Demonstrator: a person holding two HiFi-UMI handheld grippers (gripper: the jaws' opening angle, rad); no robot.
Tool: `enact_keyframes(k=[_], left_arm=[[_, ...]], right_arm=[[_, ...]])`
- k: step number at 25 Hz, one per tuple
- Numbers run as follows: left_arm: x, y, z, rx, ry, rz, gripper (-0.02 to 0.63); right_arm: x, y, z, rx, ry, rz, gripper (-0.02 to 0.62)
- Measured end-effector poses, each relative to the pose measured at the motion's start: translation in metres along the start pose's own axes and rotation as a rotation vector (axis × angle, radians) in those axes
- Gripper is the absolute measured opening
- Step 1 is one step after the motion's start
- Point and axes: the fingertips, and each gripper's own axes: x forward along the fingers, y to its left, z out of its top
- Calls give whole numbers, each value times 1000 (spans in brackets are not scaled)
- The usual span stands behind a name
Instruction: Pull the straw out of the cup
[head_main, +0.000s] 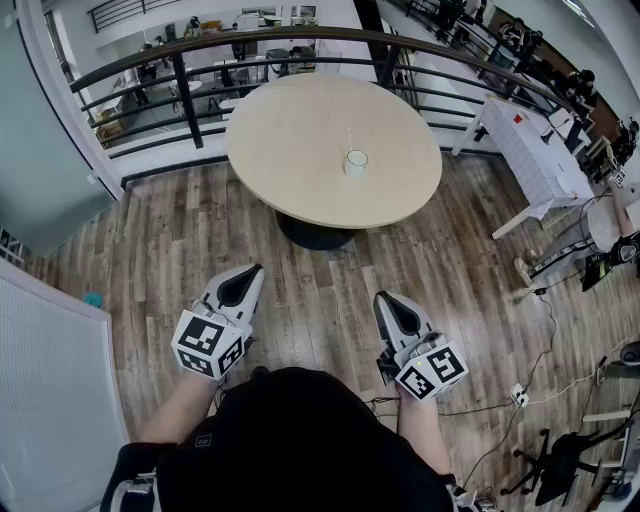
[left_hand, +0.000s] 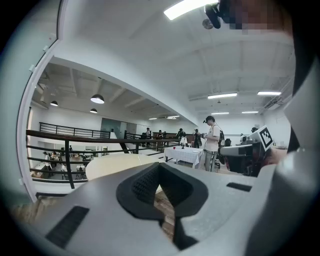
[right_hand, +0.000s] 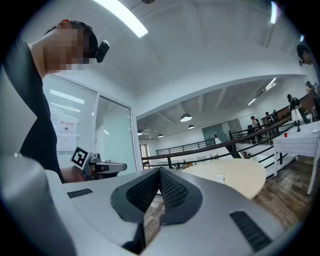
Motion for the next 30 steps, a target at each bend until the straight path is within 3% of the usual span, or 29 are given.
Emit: enact_keyframes(k=[9, 20, 30], left_arm=[[10, -10, 9, 1, -7, -1, 2], [42, -57, -3, -22, 19, 33, 2], [78, -76, 9, -1, 35, -14, 2]], right_arm=[[-10, -10, 6, 13, -2, 2, 20], [-75, -60, 0, 79, -25, -14, 21], [-82, -89, -19, 162, -7, 10, 23]])
